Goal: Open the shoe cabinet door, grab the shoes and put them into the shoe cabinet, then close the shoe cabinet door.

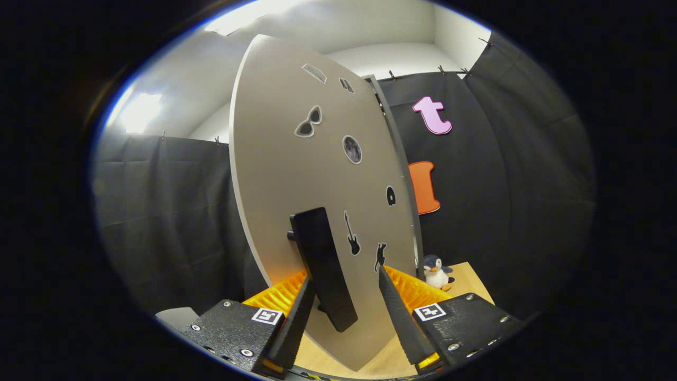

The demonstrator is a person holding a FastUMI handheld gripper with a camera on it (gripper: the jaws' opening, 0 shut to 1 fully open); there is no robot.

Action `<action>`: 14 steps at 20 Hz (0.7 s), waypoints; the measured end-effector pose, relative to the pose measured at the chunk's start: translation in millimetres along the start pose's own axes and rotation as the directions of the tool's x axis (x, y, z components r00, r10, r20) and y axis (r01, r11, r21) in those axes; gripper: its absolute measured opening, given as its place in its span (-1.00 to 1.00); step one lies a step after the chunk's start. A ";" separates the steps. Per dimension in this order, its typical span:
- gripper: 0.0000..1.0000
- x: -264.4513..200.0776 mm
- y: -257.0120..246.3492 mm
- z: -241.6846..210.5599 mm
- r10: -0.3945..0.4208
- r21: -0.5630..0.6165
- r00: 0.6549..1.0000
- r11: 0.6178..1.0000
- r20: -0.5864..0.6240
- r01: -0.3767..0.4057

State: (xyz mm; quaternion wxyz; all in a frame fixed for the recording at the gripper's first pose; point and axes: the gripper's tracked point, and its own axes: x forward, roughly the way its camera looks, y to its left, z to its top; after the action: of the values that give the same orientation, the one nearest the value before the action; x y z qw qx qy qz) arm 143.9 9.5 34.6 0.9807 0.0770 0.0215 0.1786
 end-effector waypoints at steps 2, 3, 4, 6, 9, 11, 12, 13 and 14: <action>0.53 0.7 4.6 -0.7 0.035 -0.006 0.999 0.999 -0.005 -0.035; 0.53 2.1 7.1 -1.4 0.052 -0.007 0.999 0.999 -0.009 -0.052; 0.52 3.0 9.7 -2.7 0.069 -0.007 0.998 0.998 -0.012 -0.069; 0.52 6.1 11.3 -2.1 0.095 -0.012 0.995 0.995 -0.014 -0.095; 0.59 9.3 13.5 -5.6 0.133 0.004 0.991 0.991 -0.021 -0.133; 0.67 11.2 15.5 -7.4 0.152 0.003 0.988 0.988 -0.026 -0.152; 0.68 11.2 15.9 -6.0 0.160 -0.014 0.987 0.987 -0.024 -0.160; 0.68 11.1 16.1 -7.2 0.162 -0.042 0.986 0.986 -0.029 -0.163; 0.68 11.6 15.6 -6.3 0.156 -0.071 0.987 0.985 -0.027 -0.158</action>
State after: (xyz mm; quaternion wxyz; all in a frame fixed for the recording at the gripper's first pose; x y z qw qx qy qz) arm 148.9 28.9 30.7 0.9654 0.0406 0.0192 0.2569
